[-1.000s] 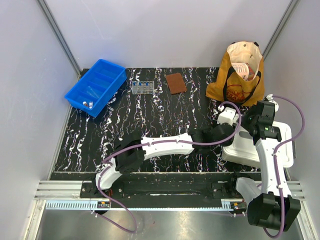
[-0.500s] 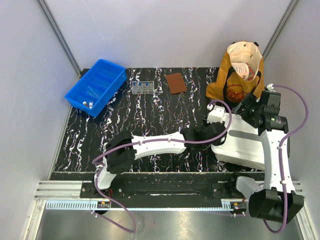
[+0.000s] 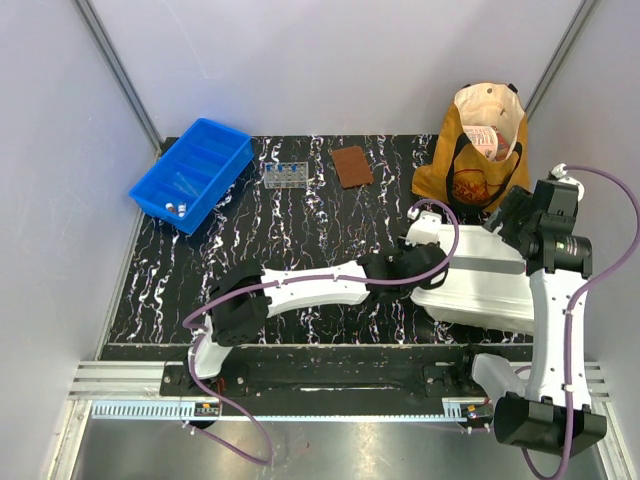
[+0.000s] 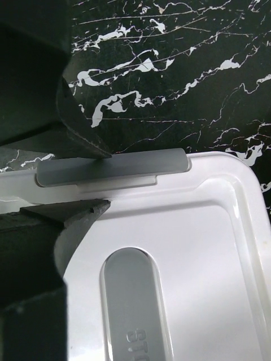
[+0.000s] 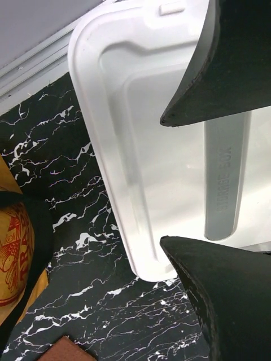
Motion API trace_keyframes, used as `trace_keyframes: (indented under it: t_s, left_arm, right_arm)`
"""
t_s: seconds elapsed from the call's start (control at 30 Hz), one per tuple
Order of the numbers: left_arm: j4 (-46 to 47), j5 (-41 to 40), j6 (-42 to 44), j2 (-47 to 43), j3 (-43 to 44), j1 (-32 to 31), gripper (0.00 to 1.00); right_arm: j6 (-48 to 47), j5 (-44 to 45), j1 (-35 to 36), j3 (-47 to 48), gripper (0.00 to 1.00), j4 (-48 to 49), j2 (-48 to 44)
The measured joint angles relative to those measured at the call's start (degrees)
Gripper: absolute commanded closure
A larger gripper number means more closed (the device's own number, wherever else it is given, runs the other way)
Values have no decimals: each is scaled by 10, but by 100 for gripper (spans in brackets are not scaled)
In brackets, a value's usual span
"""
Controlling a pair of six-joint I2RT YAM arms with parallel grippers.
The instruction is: Organize the chemistry lab equipment
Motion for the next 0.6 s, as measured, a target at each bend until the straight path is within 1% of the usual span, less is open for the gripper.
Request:
trace_keyframes:
  t_s: [0.1,0.2,0.27,0.43,0.6]
  left_arm:
    - [3,4,2,0,-2,0,57]
    - [7,10,2,-1,-2,0,55]
    - [21,15,0,-4,-2,0,54]
    - [20,18,4,-10,-3,-3,53]
    - [17,20,4,-10,-3,-2,45]
  right_arm:
    - [-3,0,0,-18,24,10,-16]
    - [2,-8,0,-61,27,21,-17]
    - [5,-16,0,-82,28,31,-7]
    - [14,-25,0,-127,30,51,7]
    - [19,-36,-2,-137,32,94,8]
